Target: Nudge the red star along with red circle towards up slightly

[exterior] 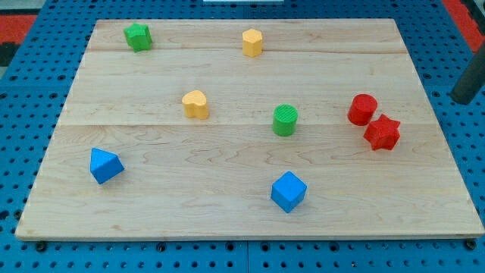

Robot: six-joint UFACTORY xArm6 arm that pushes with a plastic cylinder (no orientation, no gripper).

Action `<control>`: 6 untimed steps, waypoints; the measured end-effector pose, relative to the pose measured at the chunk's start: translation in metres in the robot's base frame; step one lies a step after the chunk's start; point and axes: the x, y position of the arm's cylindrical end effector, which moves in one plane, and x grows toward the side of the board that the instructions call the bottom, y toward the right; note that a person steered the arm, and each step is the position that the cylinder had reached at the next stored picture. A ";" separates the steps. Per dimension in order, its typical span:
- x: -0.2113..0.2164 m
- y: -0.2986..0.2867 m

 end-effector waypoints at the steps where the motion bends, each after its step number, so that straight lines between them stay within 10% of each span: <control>1: 0.035 -0.007; 4: 0.113 -0.082; 6: 0.069 -0.160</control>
